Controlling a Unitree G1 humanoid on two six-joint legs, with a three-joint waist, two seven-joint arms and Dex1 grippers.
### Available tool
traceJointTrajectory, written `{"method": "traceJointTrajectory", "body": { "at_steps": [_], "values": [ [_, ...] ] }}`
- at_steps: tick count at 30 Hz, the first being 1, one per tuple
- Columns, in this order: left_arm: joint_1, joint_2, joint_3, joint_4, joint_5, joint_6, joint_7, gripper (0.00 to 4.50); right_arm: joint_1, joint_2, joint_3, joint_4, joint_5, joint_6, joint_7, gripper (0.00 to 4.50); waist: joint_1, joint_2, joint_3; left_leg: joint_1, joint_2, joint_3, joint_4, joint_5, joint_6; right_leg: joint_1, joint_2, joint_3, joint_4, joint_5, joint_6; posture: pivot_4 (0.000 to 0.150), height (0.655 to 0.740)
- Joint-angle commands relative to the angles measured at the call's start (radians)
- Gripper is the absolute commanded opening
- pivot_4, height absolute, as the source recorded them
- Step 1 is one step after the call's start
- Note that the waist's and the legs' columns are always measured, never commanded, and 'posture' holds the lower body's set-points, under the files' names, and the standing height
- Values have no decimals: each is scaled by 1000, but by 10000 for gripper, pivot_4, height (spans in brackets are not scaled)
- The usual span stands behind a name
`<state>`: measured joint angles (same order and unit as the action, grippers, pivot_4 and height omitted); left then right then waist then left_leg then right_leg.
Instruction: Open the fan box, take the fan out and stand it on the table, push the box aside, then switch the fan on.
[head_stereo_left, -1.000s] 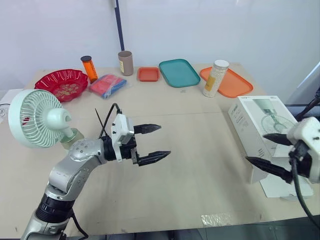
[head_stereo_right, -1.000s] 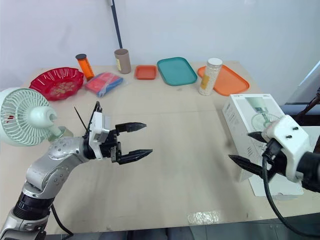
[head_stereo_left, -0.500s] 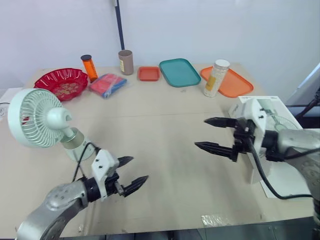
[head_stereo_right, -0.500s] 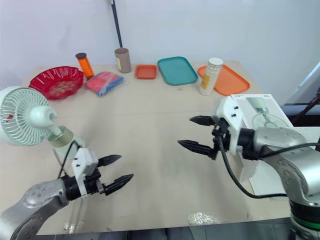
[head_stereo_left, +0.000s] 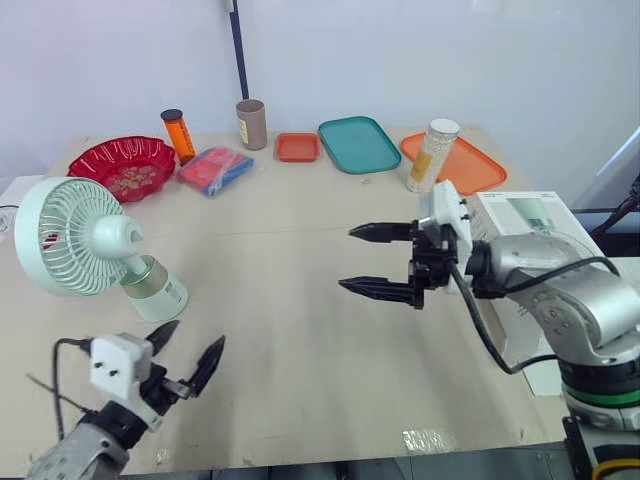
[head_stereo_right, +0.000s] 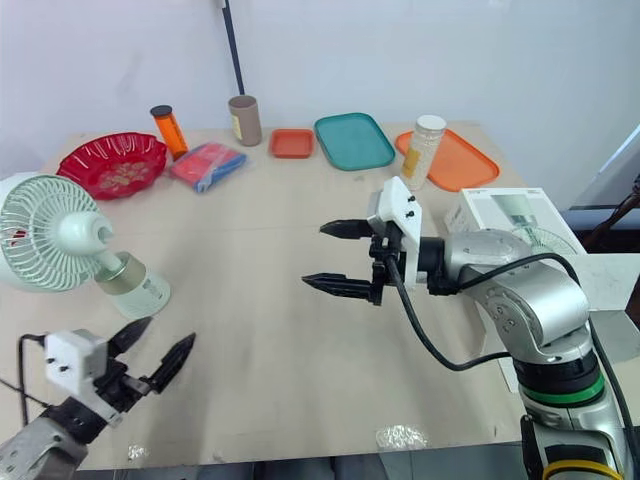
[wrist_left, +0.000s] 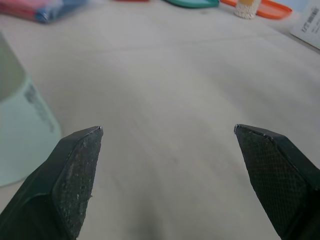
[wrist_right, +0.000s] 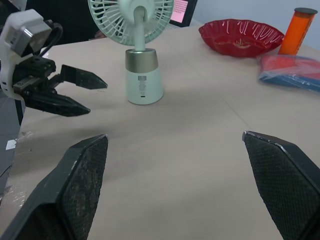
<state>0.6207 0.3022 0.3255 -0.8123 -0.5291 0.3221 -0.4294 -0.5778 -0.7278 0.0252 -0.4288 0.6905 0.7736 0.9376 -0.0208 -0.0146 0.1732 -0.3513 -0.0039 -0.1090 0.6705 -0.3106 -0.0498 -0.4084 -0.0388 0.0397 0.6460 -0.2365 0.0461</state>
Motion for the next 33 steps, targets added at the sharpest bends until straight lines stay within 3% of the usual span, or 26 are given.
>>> {"method": "traceJointTrajectory", "body": {
  "at_steps": [1,8,11,19,33],
  "values": [
    [81,-18,150,-69,-53,-64,13,45000,-35,17,13,8,-14,-30,7,43782,-2,0,0,0,0,0,0,0,0,0,0,0,0,0,0,1500,7400],
    [235,-77,282,-13,-46,-141,1,45000,-51,78,62,26,-32,-55,12,43782,-3,-1,0,0,0,0,0,0,0,0,0,0,0,-1,0,1500,7400],
    [212,-83,342,7,-83,-135,49,45000,-67,107,78,43,-41,-62,12,43782,-3,-1,1,0,0,0,0,0,0,0,0,0,0,-1,0,1500,7400],
    [121,30,539,60,-224,-73,151,45000,-129,172,101,65,-24,-49,36,43782,-3,-1,0,0,0,0,0,-1,0,0,0,-1,0,-1,-1,1500,7400],
    [-82,178,479,64,-292,60,220,45000,-182,278,133,79,-45,-44,-6,43782,-4,-1,1,0,0,-1,0,-1,-1,-1,0,-1,0,-1,-1,1500,7400]
  ]
}}
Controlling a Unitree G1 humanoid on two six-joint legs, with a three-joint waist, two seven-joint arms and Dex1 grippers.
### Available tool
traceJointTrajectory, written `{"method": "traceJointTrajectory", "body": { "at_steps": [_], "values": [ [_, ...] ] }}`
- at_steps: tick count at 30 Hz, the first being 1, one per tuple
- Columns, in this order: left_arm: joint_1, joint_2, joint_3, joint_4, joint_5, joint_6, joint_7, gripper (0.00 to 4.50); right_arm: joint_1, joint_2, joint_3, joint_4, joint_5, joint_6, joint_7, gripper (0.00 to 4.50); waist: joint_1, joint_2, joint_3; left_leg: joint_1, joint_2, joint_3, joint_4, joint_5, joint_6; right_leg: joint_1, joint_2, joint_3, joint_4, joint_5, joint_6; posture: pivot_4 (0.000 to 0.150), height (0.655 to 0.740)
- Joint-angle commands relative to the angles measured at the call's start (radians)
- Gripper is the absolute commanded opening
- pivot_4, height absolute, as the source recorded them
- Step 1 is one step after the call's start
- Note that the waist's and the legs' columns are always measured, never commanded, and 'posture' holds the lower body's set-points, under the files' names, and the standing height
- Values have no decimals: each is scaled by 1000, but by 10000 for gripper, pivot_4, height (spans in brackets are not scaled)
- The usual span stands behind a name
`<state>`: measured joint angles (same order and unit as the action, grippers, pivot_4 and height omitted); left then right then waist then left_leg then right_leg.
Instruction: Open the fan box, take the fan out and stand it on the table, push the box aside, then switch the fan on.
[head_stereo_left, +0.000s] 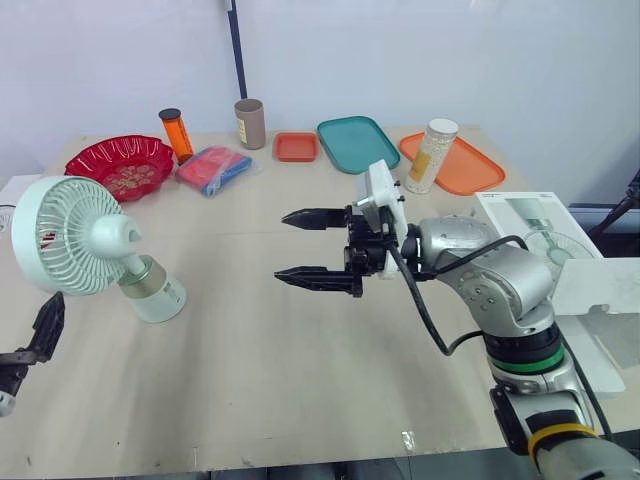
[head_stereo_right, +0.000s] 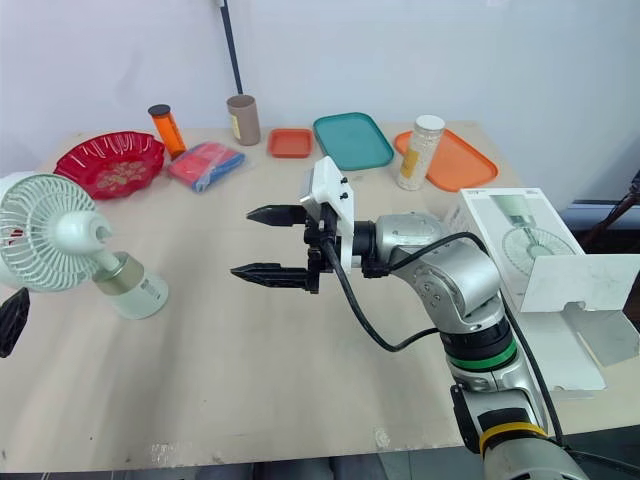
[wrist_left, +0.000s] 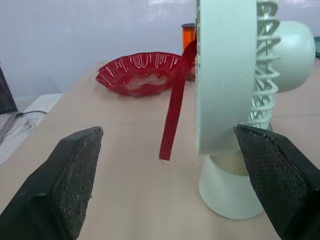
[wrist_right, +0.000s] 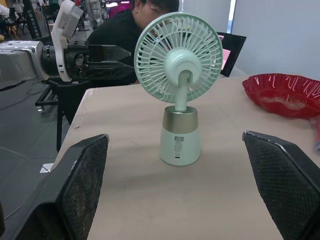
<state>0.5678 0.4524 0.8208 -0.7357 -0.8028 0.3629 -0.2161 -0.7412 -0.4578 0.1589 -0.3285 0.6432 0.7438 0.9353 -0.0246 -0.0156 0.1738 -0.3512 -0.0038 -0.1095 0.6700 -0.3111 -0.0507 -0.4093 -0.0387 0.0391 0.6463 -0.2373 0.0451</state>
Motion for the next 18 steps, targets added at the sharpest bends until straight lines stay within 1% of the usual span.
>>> {"method": "traceJointTrajectory", "body": {
  "at_steps": [1,7,12,18],
  "values": [
    [-41,35,-29,-16,-21,30,4,45000,-18,11,0,-23,1,-14,-7,43782,0,0,0,0,0,0,0,0,0,0,0,0,0,0,0,1500,7400],
    [-54,44,-49,-34,-48,54,-18,45000,-1,14,2,-59,7,-2,-31,43782,-2,0,0,0,0,0,0,0,0,-1,0,0,0,0,0,1500,7400],
    [-51,38,-62,-33,-37,55,-17,45000,7,13,5,-68,4,-4,-39,43782,-1,0,0,0,0,0,-1,0,0,-1,0,0,0,0,0,1500,7400],
    [-136,79,-94,19,-13,66,-19,45000,6,19,11,-64,-1,-11,-50,43782,-1,0,0,0,0,0,-1,0,-1,-1,0,0,0,0,0,1500,7400]
  ]
}}
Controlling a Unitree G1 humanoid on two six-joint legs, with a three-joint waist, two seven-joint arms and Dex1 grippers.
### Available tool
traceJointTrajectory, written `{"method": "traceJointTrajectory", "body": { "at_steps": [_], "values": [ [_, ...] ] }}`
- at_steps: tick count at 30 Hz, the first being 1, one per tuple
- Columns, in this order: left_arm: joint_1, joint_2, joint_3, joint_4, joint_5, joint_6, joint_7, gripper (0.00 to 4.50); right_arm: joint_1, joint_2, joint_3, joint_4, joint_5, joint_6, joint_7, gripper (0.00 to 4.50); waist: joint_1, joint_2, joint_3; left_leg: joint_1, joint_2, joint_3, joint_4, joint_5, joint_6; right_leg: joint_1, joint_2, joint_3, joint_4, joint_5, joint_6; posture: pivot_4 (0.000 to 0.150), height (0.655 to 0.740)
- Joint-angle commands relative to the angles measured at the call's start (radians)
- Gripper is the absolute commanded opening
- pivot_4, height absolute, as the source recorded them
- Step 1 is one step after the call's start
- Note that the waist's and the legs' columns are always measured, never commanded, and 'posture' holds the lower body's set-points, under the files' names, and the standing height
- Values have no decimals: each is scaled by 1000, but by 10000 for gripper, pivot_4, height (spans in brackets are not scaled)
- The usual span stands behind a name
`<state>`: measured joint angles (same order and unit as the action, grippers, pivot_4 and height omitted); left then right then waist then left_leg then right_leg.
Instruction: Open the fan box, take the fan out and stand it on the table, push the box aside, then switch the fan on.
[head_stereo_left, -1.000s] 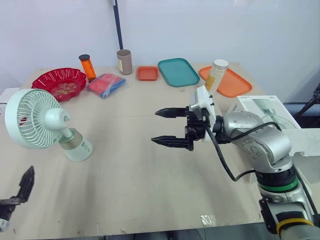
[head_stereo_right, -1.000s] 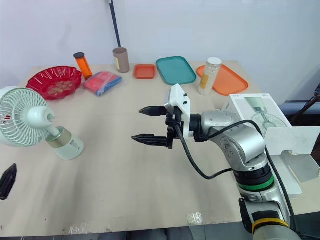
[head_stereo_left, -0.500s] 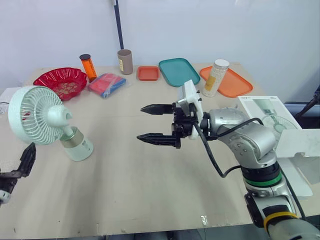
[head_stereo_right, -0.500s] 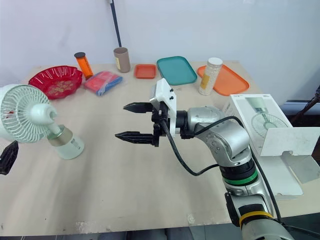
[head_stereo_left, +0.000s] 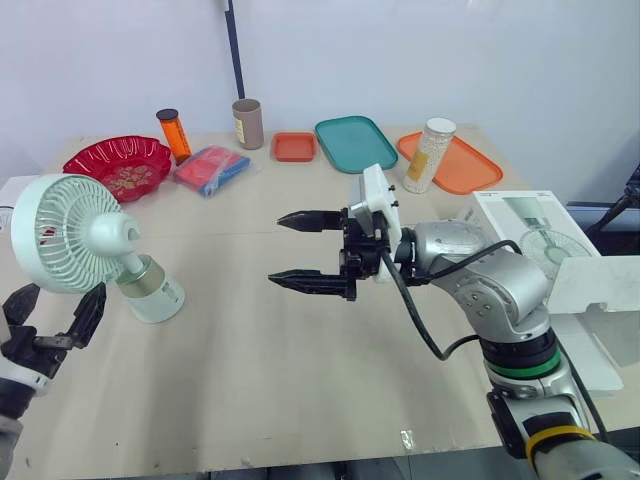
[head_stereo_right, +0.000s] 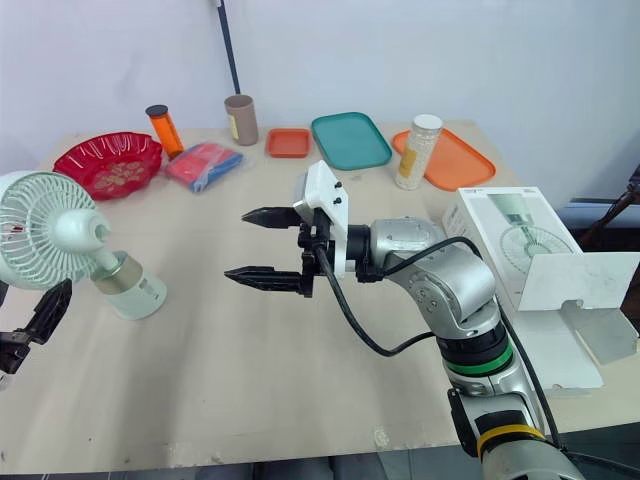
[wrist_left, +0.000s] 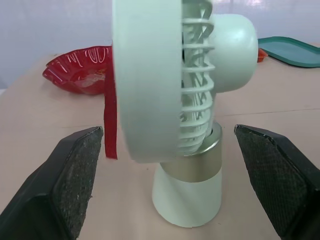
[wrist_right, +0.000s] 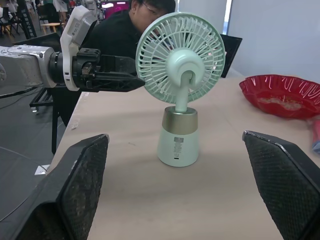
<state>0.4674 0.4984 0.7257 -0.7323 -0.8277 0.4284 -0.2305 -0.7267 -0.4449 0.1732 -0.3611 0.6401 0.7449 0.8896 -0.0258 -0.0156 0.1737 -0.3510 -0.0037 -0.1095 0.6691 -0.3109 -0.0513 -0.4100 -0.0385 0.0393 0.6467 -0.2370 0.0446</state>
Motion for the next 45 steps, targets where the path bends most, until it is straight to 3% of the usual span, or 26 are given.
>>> {"method": "traceJointTrajectory", "body": {
  "at_steps": [1,7,8,11,27,28,30,45],
  "values": [
    [-46,38,0,23,15,2,-8,45000,-8,7,-2,-32,2,-12,-6,43782,0,0,0,0,0,0,0,0,0,0,0,0,0,0,0,1500,7400],
    [-87,43,-2,48,22,8,-26,45000,3,7,1,-46,5,-8,-24,43782,0,0,0,0,0,0,0,0,0,-1,0,0,0,0,0,1500,7400],
    [-88,42,-1,48,22,9,-28,39490,4,7,1,-46,6,-7,-27,45000,0,0,0,0,0,0,0,0,-1,-1,0,0,0,0,0,1500,7400],
    [-82,35,15,42,13,10,-28,30319,7,5,1,-51,6,-6,-33,45000,0,0,0,0,0,0,0,0,-1,-1,0,0,0,0,0,1500,7400],
    [-71,52,59,39,-23,13,-27,30319,16,7,14,-48,6,-5,-38,45000,0,0,0,0,0,0,0,0,-1,-1,0,0,0,0,0,1500,7400],
    [-73,52,54,41,-20,12,-31,25113,17,7,14,-49,6,-5,-39,45000,0,0,0,0,0,0,0,0,-1,-1,0,0,0,0,0,1500,7400],
    [-81,53,46,46,-19,11,-36,19491,19,7,14,-51,6,-5,-43,45000,0,0,0,0,0,0,0,0,-1,-1,0,0,0,0,0,1500,7400],
    [-116,65,51,30,-46,43,-33,19143,30,0,1,-65,12,0,-54,45000,0,0,0,0,0,0,0,0,-1,-1,0,0,0,0,0,1500,7400]
  ]
}}
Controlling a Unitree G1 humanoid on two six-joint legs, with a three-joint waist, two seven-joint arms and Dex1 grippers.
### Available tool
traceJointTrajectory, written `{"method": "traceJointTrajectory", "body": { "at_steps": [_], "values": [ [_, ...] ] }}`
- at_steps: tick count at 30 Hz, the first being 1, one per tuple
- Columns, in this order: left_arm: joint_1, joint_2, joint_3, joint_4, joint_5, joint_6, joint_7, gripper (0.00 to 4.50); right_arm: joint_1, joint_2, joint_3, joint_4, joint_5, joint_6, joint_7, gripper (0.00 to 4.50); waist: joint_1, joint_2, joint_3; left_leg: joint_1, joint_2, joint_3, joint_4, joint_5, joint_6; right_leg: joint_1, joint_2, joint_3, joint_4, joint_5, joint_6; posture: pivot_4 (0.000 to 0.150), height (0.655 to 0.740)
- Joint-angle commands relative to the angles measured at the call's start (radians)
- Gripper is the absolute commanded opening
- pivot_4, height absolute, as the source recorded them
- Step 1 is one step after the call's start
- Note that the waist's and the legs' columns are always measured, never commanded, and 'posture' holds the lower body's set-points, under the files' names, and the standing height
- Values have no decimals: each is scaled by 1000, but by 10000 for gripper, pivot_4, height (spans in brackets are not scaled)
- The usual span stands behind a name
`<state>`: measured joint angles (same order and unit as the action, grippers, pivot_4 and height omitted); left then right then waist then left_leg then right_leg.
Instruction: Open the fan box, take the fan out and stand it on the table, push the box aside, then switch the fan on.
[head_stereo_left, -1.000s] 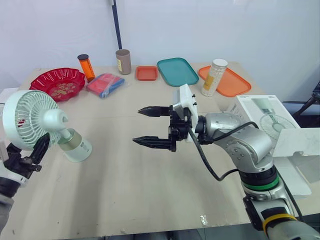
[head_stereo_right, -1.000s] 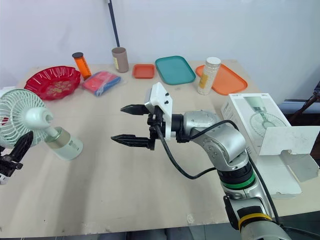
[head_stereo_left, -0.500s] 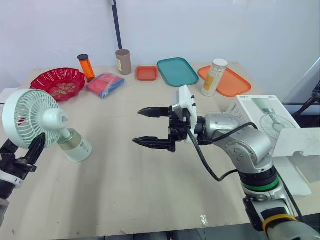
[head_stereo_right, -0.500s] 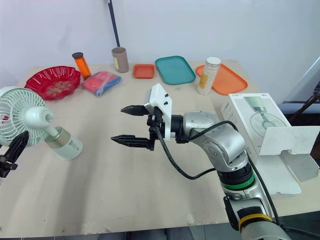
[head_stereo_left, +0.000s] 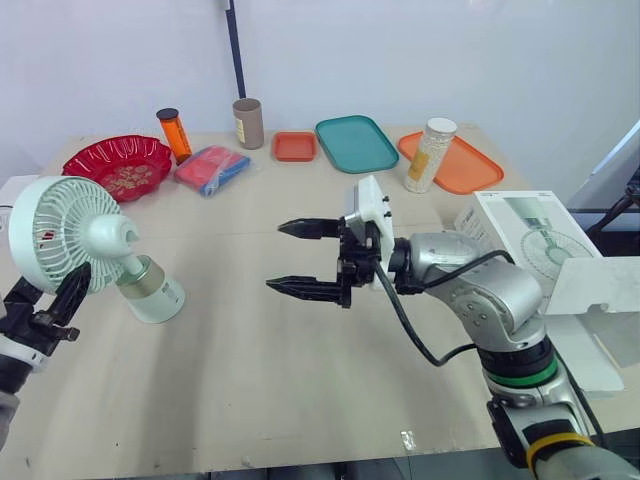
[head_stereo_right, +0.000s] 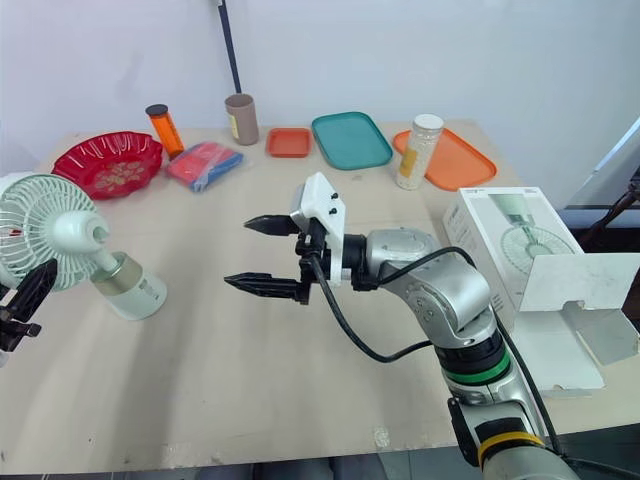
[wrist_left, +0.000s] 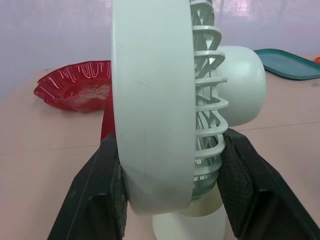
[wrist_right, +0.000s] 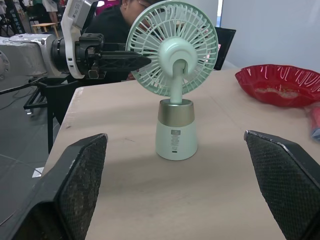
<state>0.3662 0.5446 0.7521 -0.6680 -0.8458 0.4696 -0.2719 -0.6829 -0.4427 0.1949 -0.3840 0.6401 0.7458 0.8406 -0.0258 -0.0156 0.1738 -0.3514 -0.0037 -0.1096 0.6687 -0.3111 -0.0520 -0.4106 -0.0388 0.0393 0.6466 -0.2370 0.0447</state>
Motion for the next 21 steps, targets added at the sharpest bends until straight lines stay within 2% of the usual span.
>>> {"method": "traceJointTrajectory", "body": {
  "at_steps": [1,9,21],
  "values": [
    [-18,18,17,-43,-32,6,12,19143,-15,-2,-23,-43,13,0,-6,45000,0,0,0,0,0,0,0,0,0,0,0,0,0,0,0,1500,7400],
    [-126,26,-96,-113,-63,55,89,19143,-69,25,-79,-36,78,61,-57,45000,3,-1,1,-1,0,-1,0,1,-1,0,-1,0,0,0,0,1500,7400],
    [-315,52,-298,-169,-38,129,186,19143,-64,27,-50,-45,36,52,-105,45000,0,-2,1,-6,0,0,-1,2,-4,-7,-1,0,1,2,-1,1500,7400]
  ]
}}
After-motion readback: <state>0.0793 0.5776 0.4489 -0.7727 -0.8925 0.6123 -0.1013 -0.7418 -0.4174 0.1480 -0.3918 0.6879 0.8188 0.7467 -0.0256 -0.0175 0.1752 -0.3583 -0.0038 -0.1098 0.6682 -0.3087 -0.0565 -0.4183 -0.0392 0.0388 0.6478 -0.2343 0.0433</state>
